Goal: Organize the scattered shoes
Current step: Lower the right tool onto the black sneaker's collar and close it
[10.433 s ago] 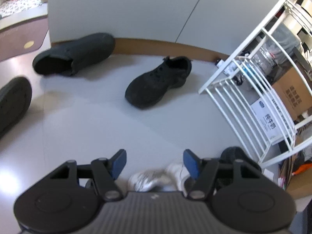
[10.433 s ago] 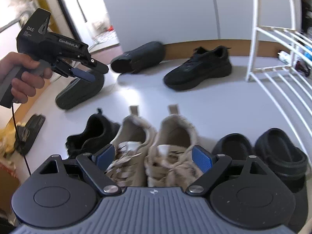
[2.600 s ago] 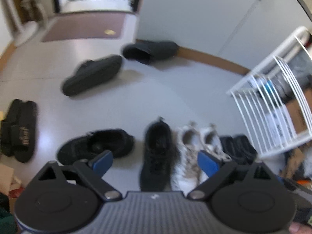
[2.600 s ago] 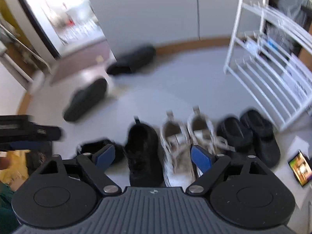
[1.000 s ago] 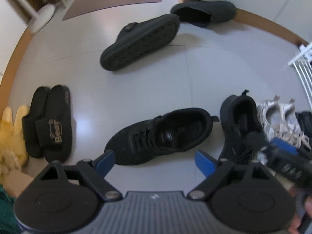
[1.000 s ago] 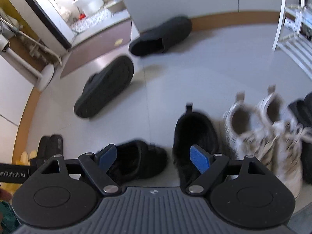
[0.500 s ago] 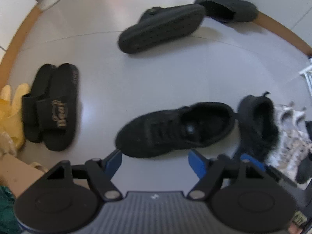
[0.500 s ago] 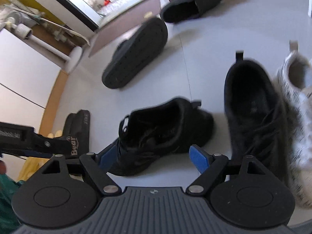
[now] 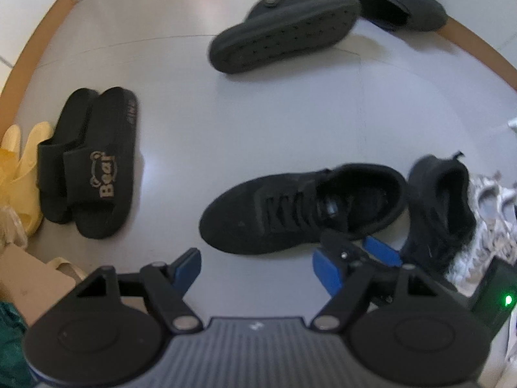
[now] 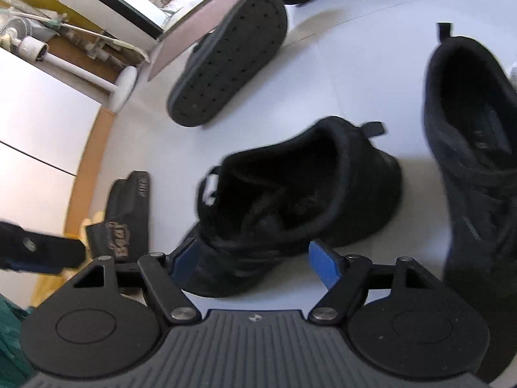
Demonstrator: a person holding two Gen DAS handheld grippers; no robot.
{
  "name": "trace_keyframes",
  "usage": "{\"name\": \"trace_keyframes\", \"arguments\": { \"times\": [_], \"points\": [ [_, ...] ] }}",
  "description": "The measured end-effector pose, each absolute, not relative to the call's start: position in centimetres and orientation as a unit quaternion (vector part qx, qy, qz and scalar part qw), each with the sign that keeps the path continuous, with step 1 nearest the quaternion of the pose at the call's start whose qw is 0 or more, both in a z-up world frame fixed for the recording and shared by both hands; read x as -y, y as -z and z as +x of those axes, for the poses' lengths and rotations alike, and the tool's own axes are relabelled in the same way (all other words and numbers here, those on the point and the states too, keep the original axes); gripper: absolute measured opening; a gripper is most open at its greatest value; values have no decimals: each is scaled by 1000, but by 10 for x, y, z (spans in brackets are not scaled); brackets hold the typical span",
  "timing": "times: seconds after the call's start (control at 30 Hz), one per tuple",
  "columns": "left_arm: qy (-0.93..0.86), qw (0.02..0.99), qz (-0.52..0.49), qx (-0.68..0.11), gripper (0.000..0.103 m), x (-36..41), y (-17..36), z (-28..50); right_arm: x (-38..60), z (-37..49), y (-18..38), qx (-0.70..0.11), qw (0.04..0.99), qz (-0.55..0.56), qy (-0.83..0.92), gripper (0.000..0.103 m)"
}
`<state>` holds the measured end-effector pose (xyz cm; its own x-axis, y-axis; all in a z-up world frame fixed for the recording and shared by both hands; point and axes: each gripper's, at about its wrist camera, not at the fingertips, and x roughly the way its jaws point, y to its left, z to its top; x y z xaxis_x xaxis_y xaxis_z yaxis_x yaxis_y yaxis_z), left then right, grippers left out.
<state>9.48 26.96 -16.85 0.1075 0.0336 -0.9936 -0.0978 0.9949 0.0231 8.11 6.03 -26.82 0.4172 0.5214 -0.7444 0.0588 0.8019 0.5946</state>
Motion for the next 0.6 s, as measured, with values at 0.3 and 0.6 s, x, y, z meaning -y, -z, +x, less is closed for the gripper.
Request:
{"name": "trace_keyframes", "arguments": {
  "times": [0.3, 0.6],
  "points": [
    [-30, 753, -38, -657, 81, -270, 160, 96, -68, 96, 285, -562, 779, 252, -116, 80],
    [-21, 751, -52, -658, 79, -274, 156, 94, -59, 103, 287, -560, 782, 245, -121, 12]
  ]
}}
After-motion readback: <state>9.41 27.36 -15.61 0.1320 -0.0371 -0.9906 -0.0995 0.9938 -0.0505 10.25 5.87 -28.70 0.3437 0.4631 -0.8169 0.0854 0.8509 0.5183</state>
